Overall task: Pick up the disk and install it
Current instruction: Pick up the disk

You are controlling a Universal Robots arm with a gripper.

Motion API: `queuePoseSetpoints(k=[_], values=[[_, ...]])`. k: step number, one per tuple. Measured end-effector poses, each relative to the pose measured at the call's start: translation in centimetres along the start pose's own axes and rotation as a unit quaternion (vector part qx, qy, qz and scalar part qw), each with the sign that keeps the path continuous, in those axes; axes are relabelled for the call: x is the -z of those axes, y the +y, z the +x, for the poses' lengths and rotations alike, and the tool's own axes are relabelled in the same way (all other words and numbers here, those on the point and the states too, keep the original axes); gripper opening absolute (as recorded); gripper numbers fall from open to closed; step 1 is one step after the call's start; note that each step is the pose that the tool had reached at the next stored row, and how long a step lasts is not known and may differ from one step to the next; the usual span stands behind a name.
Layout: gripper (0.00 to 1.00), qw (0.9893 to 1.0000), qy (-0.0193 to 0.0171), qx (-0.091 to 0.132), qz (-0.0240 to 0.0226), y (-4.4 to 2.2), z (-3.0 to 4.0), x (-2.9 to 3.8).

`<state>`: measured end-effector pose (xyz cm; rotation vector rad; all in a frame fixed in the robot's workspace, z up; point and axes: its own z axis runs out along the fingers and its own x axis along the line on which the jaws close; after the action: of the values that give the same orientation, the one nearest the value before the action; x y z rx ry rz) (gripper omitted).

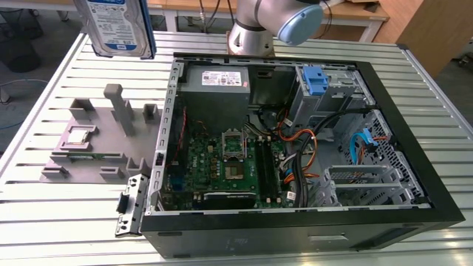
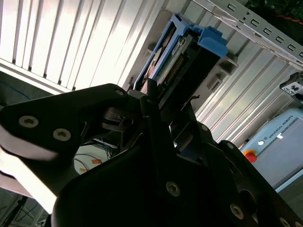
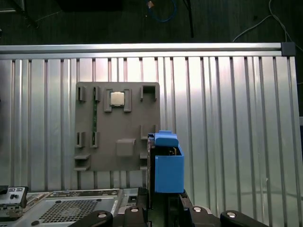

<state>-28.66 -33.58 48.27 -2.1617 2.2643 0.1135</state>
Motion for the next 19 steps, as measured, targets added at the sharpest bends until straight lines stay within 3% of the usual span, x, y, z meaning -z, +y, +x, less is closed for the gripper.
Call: queuePoseSetpoints(k=[3, 10, 14, 19], values=[[0.35, 1.0, 0.0, 0.0, 0.0, -0.32, 0.07, 0.02], [0.35, 1.0, -0.0002, 0.0, 0.0, -1.0, 1.13, 0.1], [0.35, 1.0, -0.0001, 0.0, -0.0002, -2.2, 1.32, 0.18], [0.35, 1.0, -0.0001, 0.0, -0.0003, -4.29, 1.32, 0.27]])
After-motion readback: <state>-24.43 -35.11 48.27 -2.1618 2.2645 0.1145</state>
